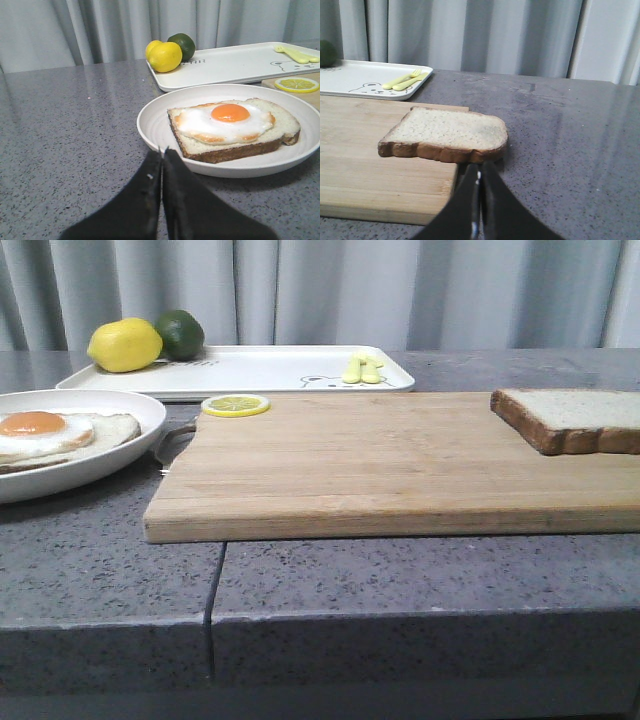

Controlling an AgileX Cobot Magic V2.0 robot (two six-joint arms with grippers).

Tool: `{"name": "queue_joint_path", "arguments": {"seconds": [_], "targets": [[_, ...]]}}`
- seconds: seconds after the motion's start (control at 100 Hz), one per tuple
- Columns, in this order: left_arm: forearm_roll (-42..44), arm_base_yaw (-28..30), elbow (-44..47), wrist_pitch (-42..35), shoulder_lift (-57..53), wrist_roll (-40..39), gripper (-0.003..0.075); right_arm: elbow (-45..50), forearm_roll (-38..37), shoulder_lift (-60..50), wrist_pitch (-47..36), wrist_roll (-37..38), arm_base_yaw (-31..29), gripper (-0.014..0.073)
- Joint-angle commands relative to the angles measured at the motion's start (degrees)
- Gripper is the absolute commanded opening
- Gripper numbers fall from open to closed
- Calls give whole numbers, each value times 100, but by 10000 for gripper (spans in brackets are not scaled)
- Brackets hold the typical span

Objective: Place bread and move sandwich to tray
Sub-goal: 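Lower the right gripper toward the bread slice on the cutting board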

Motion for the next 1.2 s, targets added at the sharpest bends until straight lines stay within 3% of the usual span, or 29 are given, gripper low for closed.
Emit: {"name": "queue_joint_path", "arguments": {"seconds": [0.0,0.77,0.9,1.07,1.19], "targets": [[-32,10,89,-432,-173,-24,-20,17,-10,19,-400,-63,-24,-67],[-32,10,89,-446,-173,-24,-20,17,-10,19,-400,-63,-24,-67],[-60,10,89,-483,-173,-24,-20,12,-10,19,-747,-63,-24,-67],[-700,10,2,-770,-173,-35,-20,-23,68,19,-1332,80,-24,-67],[-1023,10,-311,-558,-163,-35,-20,-282,269,58,-1030,385,-24,-67]]}}
